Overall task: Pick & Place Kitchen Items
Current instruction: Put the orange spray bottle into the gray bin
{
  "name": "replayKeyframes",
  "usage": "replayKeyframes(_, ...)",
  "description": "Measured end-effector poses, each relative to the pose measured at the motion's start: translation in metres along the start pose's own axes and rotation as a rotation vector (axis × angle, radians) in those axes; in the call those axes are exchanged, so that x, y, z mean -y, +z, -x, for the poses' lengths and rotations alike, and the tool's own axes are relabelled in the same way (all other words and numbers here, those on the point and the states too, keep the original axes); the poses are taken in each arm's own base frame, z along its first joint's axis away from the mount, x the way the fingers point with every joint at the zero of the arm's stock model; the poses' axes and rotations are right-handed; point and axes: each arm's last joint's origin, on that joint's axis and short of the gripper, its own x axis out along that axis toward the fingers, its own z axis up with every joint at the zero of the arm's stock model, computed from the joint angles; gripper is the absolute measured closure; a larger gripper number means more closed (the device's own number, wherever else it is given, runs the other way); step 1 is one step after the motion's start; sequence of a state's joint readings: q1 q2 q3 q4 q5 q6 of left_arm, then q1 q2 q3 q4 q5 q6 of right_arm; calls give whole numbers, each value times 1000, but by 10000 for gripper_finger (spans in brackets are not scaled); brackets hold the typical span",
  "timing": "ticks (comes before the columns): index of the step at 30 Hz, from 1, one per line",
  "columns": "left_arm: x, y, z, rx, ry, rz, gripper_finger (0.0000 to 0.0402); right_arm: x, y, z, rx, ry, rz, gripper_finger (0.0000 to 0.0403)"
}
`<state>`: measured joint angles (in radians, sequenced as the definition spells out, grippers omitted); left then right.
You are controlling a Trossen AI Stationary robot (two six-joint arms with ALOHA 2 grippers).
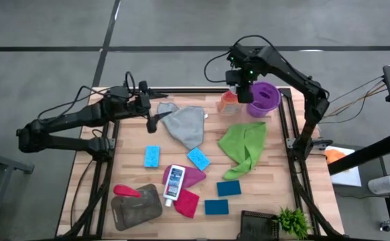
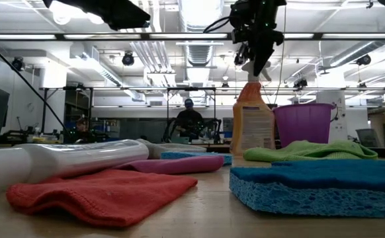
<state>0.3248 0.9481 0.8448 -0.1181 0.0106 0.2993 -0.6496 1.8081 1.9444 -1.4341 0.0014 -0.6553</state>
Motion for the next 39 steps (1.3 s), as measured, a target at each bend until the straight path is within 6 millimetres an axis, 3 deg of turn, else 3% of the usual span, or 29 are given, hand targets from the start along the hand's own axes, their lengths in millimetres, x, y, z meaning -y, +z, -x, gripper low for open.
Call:
replayKeyframes(7,1,6,22,90,-73,18,90,-7,0,9,132,131,-2,284)
replayKeyframes(15,8,-20,55,253,-46,88,90,-10,5,16,310,258,23,284)
replayKeyframes(21,9,-24,67,276,-54,163,90,-13,11,19,398,304,52,284)
replayKeyframes(28,9,-23,33,169,-98,213,90,-31,31,21,455,293,135,284)
replayKeyframes(39,-1,3,-51,27,-132,247,90,-44,45,22,472,245,144,284)
